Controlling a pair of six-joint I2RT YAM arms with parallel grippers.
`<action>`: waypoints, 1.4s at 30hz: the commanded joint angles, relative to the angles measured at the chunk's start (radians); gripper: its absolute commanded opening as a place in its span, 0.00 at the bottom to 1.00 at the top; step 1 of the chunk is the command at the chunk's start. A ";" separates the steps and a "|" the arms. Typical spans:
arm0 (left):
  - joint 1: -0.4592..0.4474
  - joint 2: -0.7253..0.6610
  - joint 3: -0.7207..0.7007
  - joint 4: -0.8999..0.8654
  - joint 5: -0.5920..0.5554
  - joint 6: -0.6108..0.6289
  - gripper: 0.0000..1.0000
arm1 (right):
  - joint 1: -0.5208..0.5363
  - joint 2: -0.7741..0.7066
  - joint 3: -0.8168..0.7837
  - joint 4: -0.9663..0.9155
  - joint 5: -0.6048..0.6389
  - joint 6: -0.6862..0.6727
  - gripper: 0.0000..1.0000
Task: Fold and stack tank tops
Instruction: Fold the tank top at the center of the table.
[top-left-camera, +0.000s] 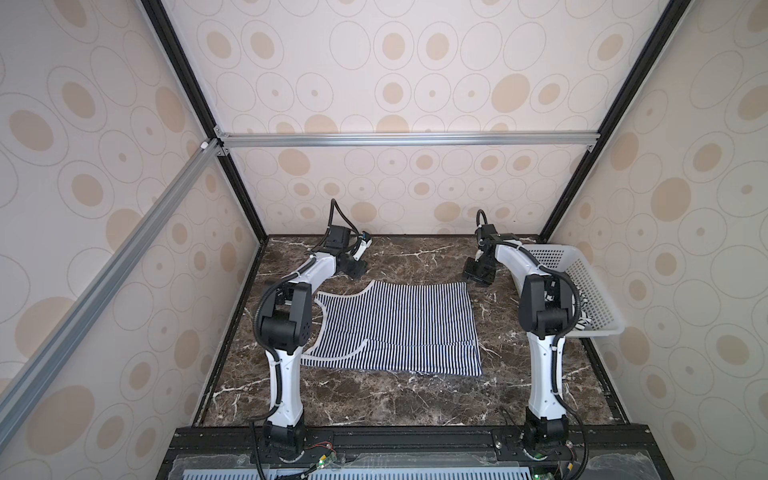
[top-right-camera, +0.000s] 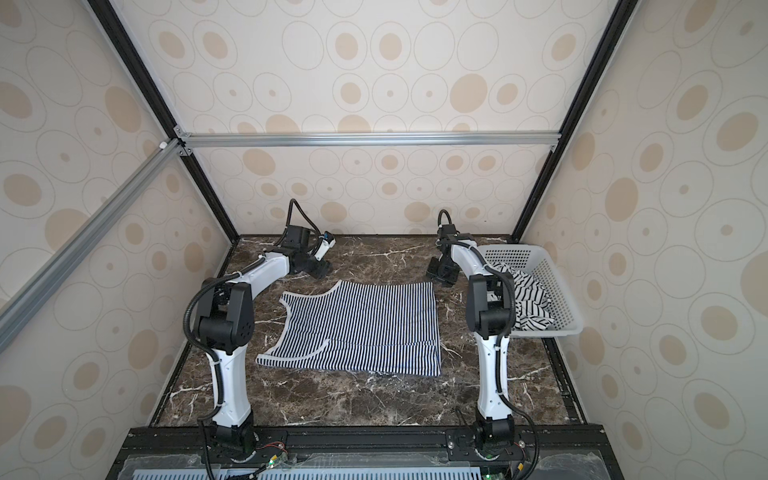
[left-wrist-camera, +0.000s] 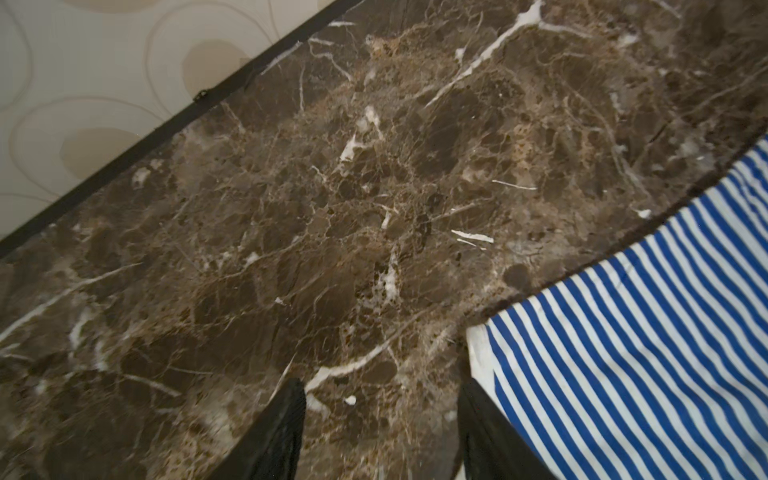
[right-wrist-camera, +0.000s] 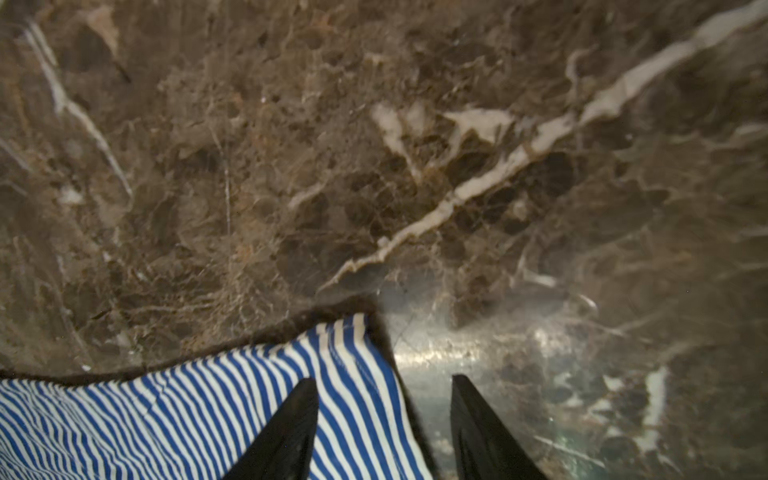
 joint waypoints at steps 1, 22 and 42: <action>-0.008 0.052 0.072 -0.020 0.030 -0.070 0.59 | 0.001 0.059 0.091 -0.081 -0.020 -0.027 0.49; -0.056 0.081 0.052 -0.008 0.024 -0.068 0.58 | 0.017 0.075 0.048 -0.069 -0.100 -0.056 0.37; -0.071 0.133 0.130 -0.085 0.046 -0.044 0.59 | 0.017 0.041 0.036 -0.055 -0.110 -0.071 0.00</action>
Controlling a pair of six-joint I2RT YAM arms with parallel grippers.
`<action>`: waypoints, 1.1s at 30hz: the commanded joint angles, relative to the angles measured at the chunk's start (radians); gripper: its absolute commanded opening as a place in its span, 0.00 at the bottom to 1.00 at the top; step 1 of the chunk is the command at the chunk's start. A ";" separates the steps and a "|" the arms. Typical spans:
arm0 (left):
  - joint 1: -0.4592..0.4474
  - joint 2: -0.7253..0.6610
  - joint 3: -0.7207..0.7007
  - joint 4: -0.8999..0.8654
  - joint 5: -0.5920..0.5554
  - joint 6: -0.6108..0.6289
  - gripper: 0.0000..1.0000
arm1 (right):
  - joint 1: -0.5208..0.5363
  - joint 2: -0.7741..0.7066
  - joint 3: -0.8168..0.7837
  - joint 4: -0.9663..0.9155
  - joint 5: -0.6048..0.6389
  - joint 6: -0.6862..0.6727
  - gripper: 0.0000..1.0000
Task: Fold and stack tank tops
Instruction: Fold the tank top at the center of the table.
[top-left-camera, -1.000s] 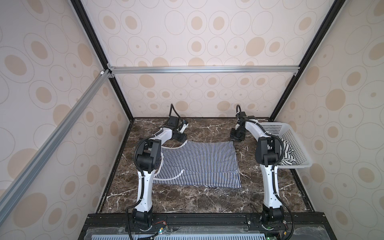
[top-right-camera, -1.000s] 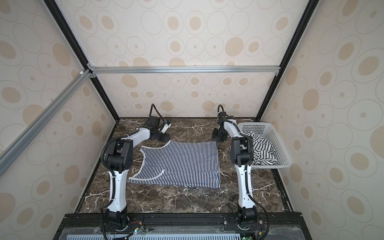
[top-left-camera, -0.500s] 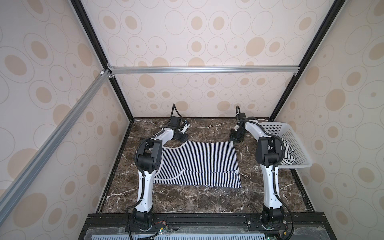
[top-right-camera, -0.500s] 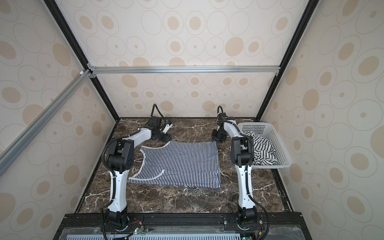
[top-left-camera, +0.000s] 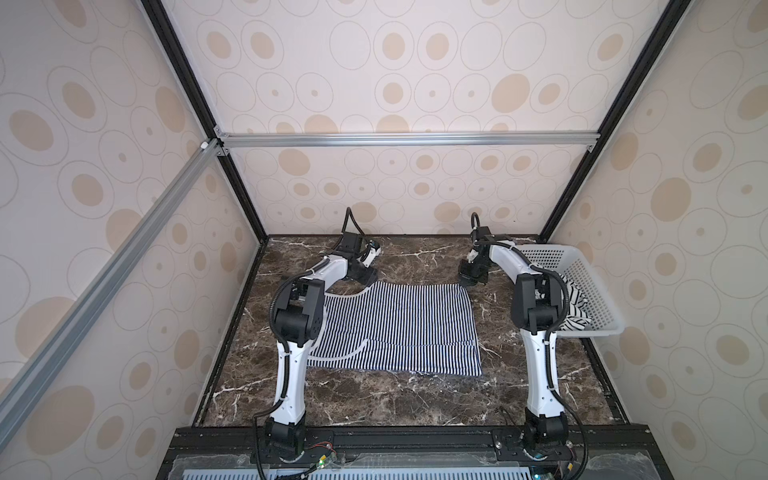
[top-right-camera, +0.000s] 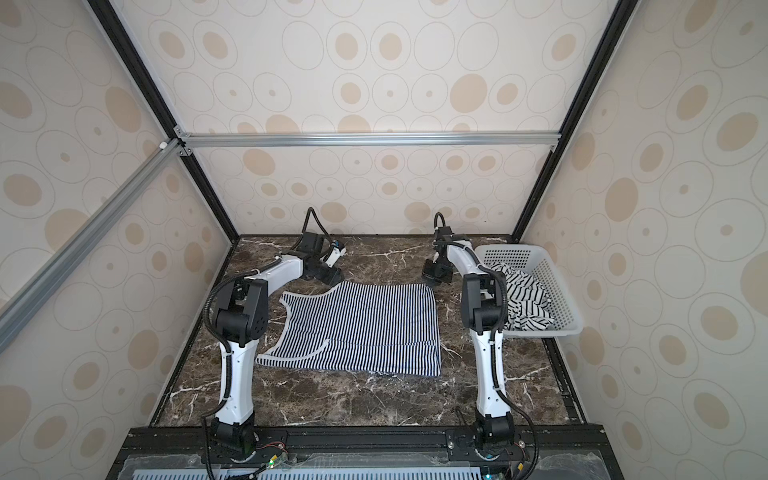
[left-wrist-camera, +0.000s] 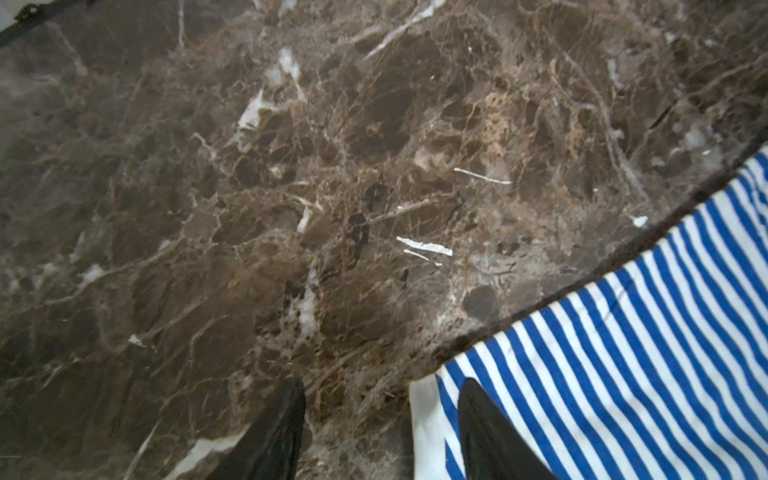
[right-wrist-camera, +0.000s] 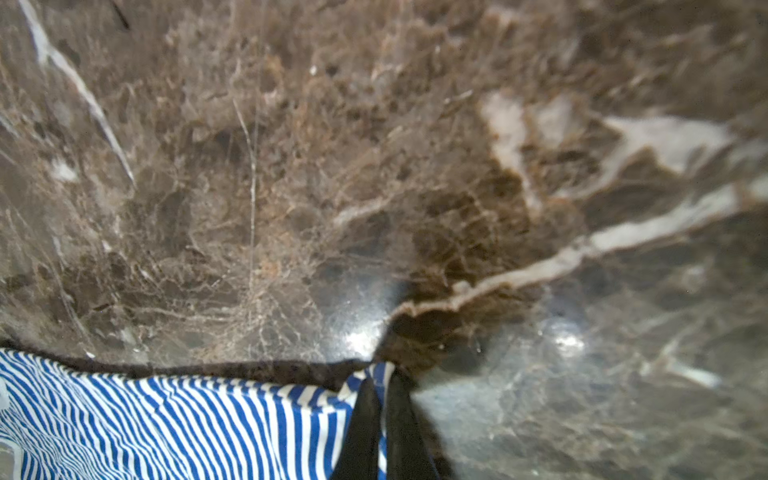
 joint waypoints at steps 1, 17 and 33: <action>-0.011 0.041 0.071 -0.046 0.010 0.023 0.58 | 0.009 -0.040 -0.039 -0.020 -0.007 -0.010 0.00; -0.033 0.062 0.064 -0.099 0.040 0.058 0.40 | 0.008 -0.098 -0.087 -0.003 -0.004 -0.007 0.00; -0.035 -0.005 0.013 -0.101 0.061 0.081 0.03 | 0.009 -0.216 -0.213 0.038 -0.002 -0.004 0.00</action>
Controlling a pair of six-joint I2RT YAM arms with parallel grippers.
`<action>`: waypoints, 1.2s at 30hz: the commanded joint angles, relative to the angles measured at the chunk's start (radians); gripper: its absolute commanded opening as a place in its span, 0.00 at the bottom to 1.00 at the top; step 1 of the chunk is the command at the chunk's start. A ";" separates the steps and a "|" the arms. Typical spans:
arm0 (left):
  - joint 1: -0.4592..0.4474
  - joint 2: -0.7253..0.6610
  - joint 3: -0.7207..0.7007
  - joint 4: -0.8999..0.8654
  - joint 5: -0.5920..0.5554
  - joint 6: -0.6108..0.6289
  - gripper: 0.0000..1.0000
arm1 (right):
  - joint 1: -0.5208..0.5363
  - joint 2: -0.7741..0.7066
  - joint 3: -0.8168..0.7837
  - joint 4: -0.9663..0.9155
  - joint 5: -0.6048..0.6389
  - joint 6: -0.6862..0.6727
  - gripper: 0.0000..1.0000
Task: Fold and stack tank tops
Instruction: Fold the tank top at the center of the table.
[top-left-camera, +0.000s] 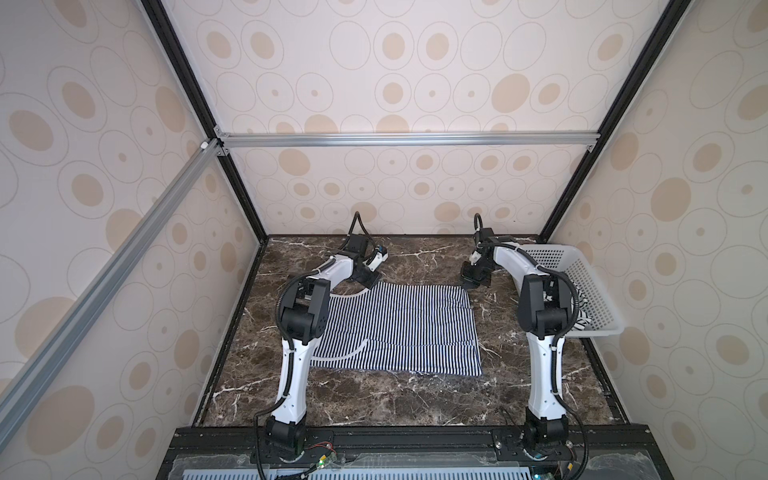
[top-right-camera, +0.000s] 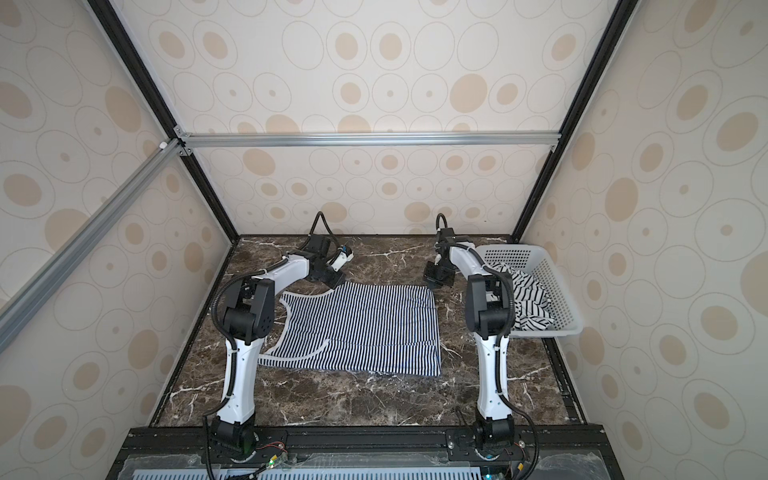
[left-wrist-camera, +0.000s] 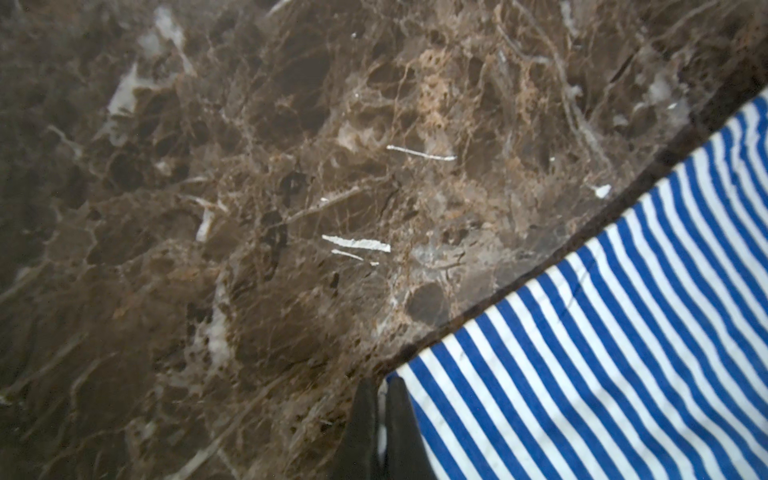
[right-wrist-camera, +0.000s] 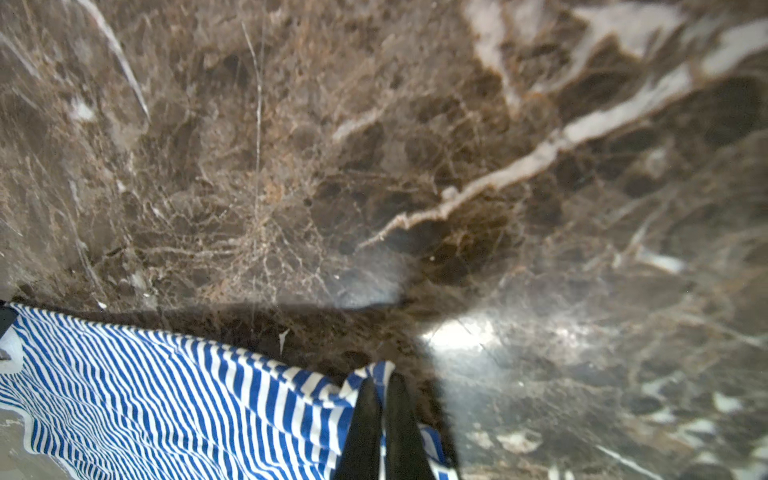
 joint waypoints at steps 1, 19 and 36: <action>-0.009 -0.069 -0.042 -0.020 0.013 0.028 0.03 | 0.009 -0.087 -0.058 0.003 0.001 0.000 0.00; -0.009 -0.377 -0.357 0.055 0.073 0.022 0.03 | 0.011 -0.406 -0.482 0.140 -0.019 0.020 0.00; -0.016 -0.574 -0.652 0.107 0.132 0.014 0.06 | 0.020 -0.616 -0.786 0.193 -0.005 0.034 0.00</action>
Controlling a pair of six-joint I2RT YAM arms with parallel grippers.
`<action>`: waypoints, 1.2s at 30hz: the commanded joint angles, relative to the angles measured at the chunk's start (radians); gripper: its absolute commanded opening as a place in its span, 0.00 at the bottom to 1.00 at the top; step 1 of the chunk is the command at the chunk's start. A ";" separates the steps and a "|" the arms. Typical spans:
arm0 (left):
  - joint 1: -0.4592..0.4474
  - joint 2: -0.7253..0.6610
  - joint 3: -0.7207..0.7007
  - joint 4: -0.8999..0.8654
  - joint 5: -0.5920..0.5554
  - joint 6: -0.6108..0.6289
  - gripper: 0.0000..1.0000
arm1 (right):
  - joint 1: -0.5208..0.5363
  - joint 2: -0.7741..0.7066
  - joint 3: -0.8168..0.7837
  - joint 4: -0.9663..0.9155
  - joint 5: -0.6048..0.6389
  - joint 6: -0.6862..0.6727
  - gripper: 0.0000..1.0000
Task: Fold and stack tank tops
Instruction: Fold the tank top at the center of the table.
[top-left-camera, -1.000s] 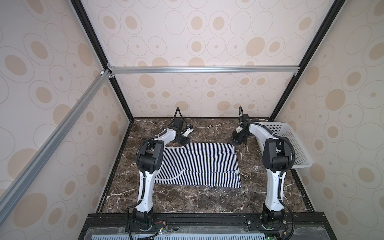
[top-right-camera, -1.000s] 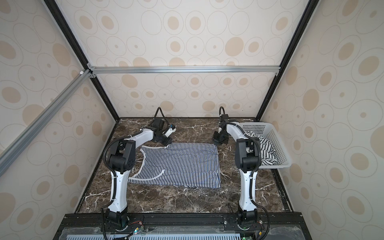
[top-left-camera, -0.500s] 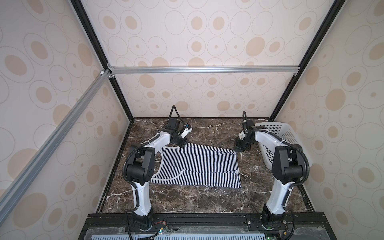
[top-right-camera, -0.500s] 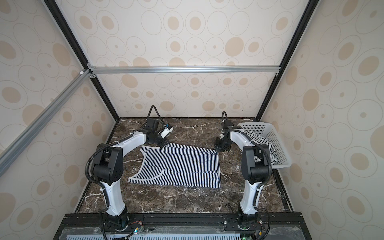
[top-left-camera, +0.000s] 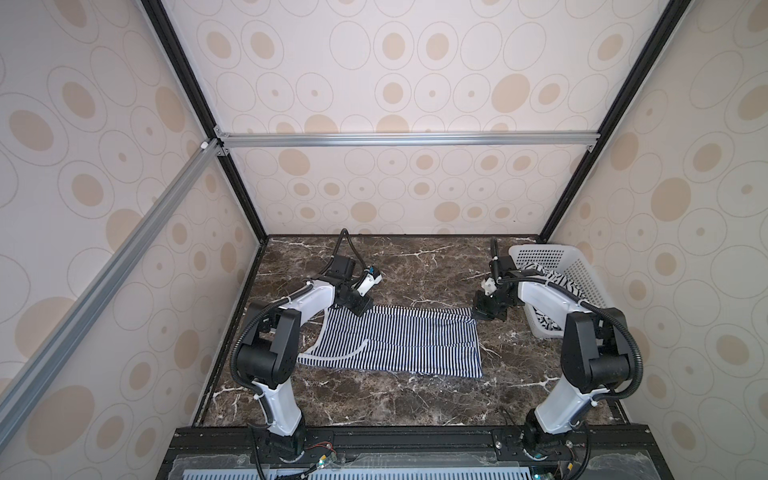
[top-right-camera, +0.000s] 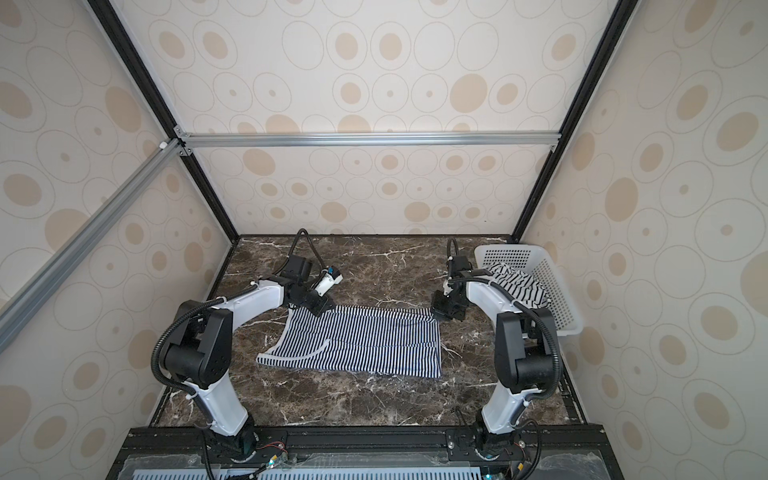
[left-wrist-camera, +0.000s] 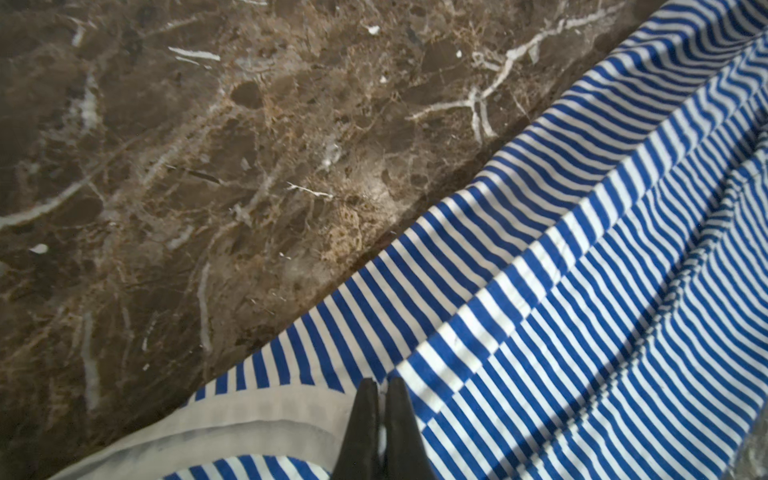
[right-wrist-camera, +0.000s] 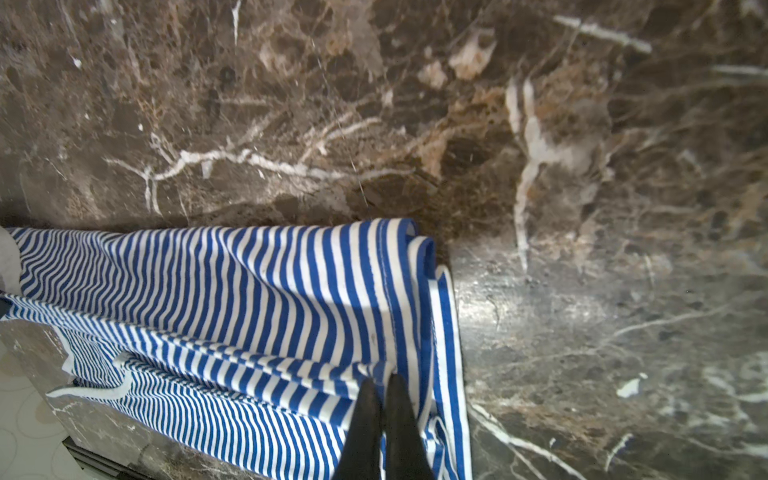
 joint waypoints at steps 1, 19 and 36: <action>-0.007 -0.056 -0.035 0.014 0.029 0.012 0.06 | 0.007 -0.039 -0.047 -0.002 0.023 0.008 0.00; -0.019 -0.083 -0.171 0.045 -0.034 0.021 0.11 | 0.025 -0.077 -0.190 0.064 0.021 0.036 0.03; -0.025 -0.170 -0.219 -0.008 -0.054 0.057 0.22 | 0.030 -0.178 -0.203 0.010 0.028 0.058 0.20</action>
